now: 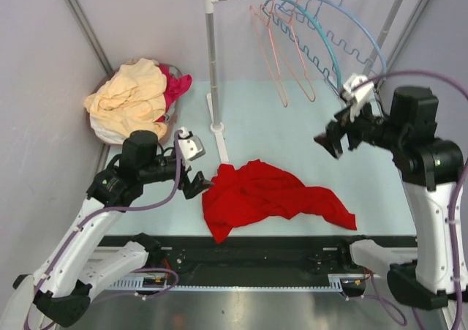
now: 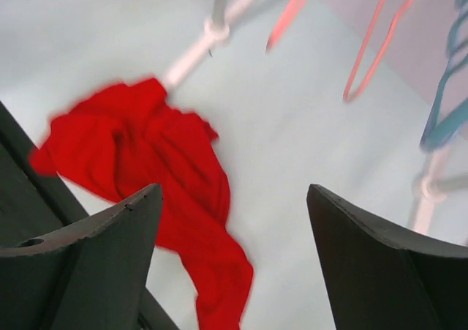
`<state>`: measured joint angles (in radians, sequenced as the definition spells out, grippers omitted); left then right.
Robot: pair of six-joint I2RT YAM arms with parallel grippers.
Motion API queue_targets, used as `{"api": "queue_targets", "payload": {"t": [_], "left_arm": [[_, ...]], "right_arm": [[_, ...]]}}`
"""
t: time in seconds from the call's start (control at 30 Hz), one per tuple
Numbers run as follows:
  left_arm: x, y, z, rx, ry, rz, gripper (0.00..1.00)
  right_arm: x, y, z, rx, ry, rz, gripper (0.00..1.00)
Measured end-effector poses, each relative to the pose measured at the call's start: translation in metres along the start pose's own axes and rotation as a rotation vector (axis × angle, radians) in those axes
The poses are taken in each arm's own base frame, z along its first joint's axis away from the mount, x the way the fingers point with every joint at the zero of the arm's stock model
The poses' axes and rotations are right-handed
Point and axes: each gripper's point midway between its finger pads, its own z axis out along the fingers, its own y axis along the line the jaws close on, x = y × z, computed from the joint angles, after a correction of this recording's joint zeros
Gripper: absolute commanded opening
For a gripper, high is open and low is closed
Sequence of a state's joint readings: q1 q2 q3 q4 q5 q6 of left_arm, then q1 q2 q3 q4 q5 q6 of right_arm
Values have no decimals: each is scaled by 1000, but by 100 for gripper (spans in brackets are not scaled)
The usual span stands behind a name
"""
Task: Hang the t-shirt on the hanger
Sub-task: Pick up the hanger from the clothesline.
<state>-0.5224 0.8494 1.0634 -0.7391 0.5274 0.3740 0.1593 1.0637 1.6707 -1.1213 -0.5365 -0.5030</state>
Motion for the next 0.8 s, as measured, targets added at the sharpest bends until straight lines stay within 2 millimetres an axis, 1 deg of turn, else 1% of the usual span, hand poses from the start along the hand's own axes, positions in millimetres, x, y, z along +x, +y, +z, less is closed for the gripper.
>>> {"api": "queue_targets", "payload": {"t": [0.03,0.1,0.13,0.17,0.2,0.27,0.37,0.43,0.47,0.6,0.73,0.8], "left_arm": [[-3,2,0,-6,-4,-9,100],[-8,7,2,-17,-9,-20,100],[-8,10,5,-21,-6,-28,100],[-7,11,6,-23,0,-36,100],[-6,13,7,-28,6,-42,100],[-5,14,7,-38,10,-52,100],[-6,14,6,-43,6,-62,100],[-6,15,5,-49,3,-65,100],[-7,16,4,-52,2,-65,100],[-7,18,3,-68,0,-71,100],[-6,21,2,-82,3,-72,100],[-6,21,2,-83,3,-72,100]], "right_arm": [[-21,-2,5,-5,-42,14,83],[-60,-10,25,-25,-103,51,83],[-78,-16,37,-29,-130,71,83],[-91,-20,44,-29,-155,86,83],[-105,-29,65,-31,-171,116,83],[-111,-39,95,-26,-164,161,83],[-110,-49,136,-4,-127,209,82],[-109,-52,152,13,-117,220,81],[-111,-50,158,13,-117,217,81],[-120,-56,174,64,-145,214,78],[-128,-74,186,136,-174,215,78],[-128,-82,194,164,-177,217,75]]}}
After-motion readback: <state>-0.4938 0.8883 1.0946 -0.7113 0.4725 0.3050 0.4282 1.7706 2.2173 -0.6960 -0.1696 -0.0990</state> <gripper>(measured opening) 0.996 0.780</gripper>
